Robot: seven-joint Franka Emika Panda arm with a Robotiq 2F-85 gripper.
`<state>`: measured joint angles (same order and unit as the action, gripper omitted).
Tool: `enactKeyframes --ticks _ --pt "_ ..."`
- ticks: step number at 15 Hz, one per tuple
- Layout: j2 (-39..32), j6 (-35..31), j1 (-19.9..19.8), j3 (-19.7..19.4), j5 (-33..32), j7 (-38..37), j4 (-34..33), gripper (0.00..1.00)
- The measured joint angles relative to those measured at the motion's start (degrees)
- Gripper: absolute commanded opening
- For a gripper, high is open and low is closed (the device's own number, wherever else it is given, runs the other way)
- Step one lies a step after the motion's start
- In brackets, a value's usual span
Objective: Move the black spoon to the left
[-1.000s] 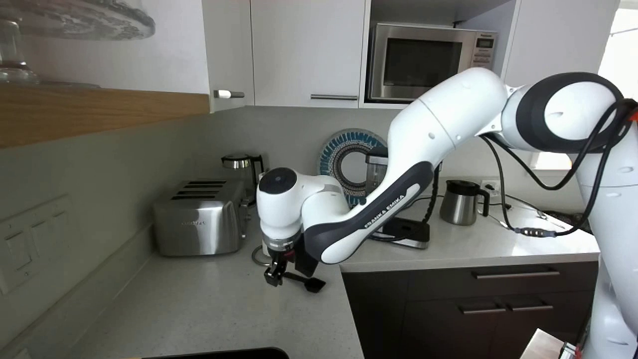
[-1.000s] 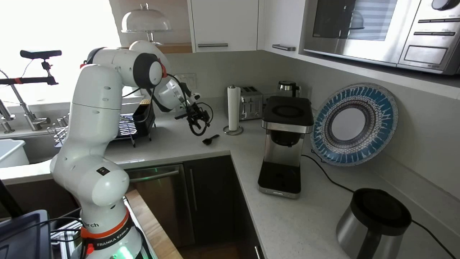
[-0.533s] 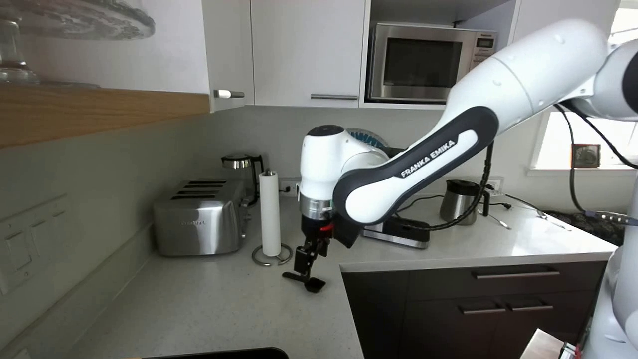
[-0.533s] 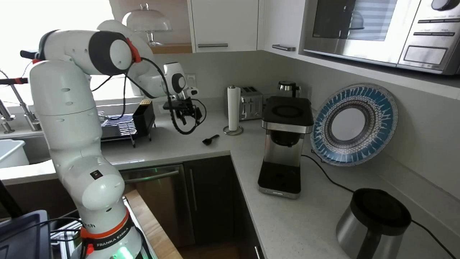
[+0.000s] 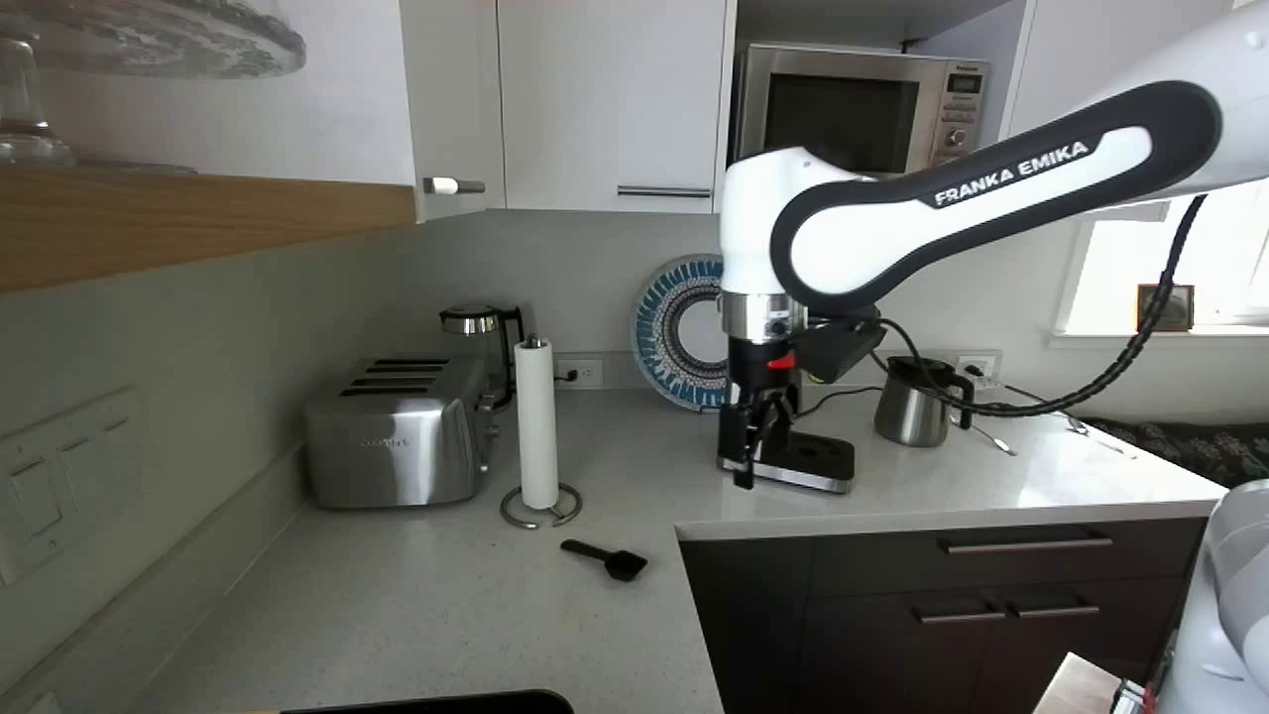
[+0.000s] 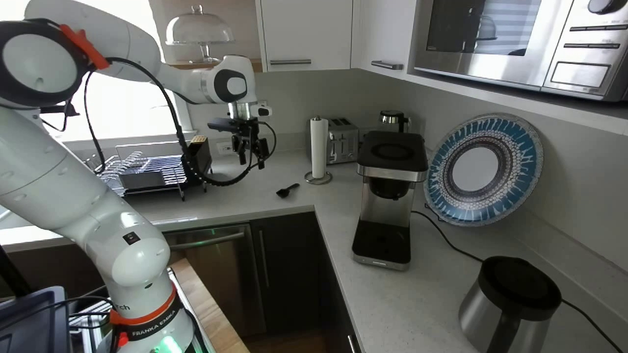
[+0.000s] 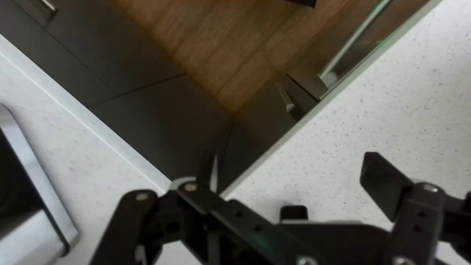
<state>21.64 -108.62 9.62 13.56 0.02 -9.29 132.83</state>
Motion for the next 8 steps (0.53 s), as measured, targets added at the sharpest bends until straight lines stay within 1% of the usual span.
enactKeyframes --ticks 2,4,6,8 --pt "4.21 6.82 -1.21 -1.76 -0.82 -0.22 -0.19 1.00" --pt "7.14 11.68 -2.51 -2.86 -1.77 -0.49 -0.70 1.00" --pt "8.65 16.64 -3.84 -3.32 -3.10 -1.62 -1.64 1.00" --pt "8.87 18.95 -4.71 -3.32 -3.89 -2.62 -2.34 1.00"
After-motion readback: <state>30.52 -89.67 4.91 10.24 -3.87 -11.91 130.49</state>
